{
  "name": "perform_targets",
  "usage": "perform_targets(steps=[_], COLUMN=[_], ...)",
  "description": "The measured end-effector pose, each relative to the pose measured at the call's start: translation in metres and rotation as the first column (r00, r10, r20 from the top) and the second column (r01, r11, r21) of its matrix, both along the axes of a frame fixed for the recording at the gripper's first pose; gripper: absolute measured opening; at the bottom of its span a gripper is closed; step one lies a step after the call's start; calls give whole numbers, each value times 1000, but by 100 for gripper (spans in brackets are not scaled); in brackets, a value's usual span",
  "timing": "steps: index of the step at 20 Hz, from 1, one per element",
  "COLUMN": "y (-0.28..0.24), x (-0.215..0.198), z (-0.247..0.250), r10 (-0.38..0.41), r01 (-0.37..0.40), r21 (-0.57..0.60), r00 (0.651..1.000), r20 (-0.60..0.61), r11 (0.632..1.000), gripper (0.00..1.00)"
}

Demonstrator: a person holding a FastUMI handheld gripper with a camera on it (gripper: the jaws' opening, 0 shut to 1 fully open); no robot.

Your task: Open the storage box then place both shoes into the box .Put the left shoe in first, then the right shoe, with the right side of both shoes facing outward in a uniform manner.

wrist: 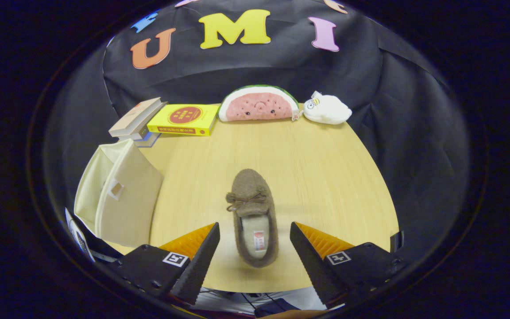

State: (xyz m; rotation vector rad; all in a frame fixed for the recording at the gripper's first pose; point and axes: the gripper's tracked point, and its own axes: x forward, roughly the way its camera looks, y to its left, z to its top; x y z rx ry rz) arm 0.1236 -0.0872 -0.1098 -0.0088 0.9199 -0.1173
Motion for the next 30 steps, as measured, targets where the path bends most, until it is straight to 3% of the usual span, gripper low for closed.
perform_targets(steps=[7, 11, 15, 17, 18, 24, 30], y=[-41, -49, -33, -34, -33, -33, -13], x=[21, 26, 28, 28, 29, 18, -3], z=[-56, -89, -99, -97, -96, -86, -35], r10=[22, 25, 89, 67, 60, 7, -35], r01=[-24, -34, -84, -68, -63, 6, 54], r21=[-15, -33, 31, 6, -3, 41, 78], r00=[992, 972, 957, 955, 955, 955, 973], r20=[-121, -235, -274, -288, -292, -298, -228], r11=[1000, 999, 996, 998, 998, 999, 996], gripper=[96, 87, 31, 5, 1, 0, 0])
